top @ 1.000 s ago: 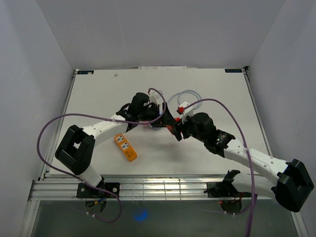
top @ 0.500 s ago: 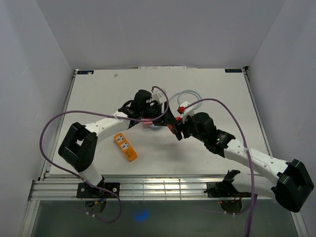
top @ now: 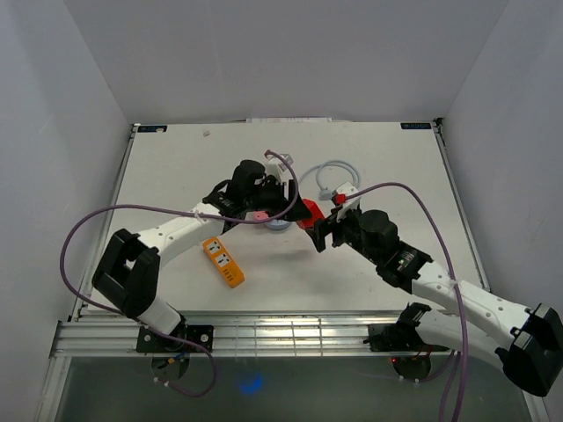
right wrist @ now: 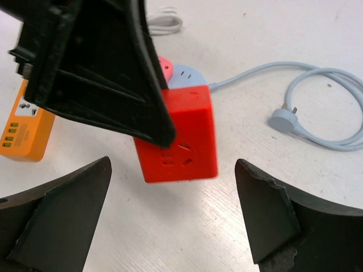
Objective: Insert the plug
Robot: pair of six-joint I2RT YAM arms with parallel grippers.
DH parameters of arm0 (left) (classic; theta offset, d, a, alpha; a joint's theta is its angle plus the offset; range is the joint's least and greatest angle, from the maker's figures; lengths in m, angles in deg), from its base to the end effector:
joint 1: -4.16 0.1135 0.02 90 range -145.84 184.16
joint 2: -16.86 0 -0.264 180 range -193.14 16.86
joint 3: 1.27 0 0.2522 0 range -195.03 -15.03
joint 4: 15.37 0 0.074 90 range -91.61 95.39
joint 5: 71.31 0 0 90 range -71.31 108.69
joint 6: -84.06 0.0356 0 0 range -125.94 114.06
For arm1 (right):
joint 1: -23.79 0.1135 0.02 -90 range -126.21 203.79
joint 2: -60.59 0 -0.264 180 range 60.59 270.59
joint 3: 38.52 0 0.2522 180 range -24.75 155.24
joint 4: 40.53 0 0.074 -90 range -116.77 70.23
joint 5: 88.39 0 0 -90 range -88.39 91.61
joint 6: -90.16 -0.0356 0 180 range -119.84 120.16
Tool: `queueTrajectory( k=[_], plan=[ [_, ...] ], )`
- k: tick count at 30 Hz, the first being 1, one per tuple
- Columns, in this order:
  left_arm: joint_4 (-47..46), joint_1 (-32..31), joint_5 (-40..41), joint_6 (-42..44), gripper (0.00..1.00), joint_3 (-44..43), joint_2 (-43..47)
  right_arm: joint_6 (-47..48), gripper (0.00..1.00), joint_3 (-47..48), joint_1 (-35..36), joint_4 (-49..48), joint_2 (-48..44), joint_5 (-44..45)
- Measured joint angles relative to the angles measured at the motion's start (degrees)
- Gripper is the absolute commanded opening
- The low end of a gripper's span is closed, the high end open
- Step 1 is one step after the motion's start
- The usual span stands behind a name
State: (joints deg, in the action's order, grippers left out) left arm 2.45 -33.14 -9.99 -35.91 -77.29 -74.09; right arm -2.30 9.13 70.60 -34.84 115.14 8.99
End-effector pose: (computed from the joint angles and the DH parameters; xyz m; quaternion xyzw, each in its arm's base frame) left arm 0.2733 -0.2297 0.2556 0.1728 0.8411 -0.4381 0.2660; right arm 0.1566 0.1601 0.2744 -0.2567 0.7363 0.2145 0.5882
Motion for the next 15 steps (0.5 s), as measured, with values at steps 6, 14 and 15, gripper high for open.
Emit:
queueTrajectory(
  k=[6, 14, 15],
  plan=[
    [-5.77, 0.04, 5.77, 11.26, 0.00, 5.66, 10.08, -2.69, 0.98, -6.91, 0.00, -3.78, -8.13, 4.00],
    [-4.87, 0.04, 3.76, 29.57, 0.00, 2.75, 11.41, -6.38, 0.99, -11.47, 0.00, -6.49, -13.97, 9.01],
    [-2.82, 0.02, 3.63, 32.06, 0.00, 0.96, 10.14, -6.82, 0.99, -11.76, 0.00, -6.93, -13.94, 9.16]
  ],
)
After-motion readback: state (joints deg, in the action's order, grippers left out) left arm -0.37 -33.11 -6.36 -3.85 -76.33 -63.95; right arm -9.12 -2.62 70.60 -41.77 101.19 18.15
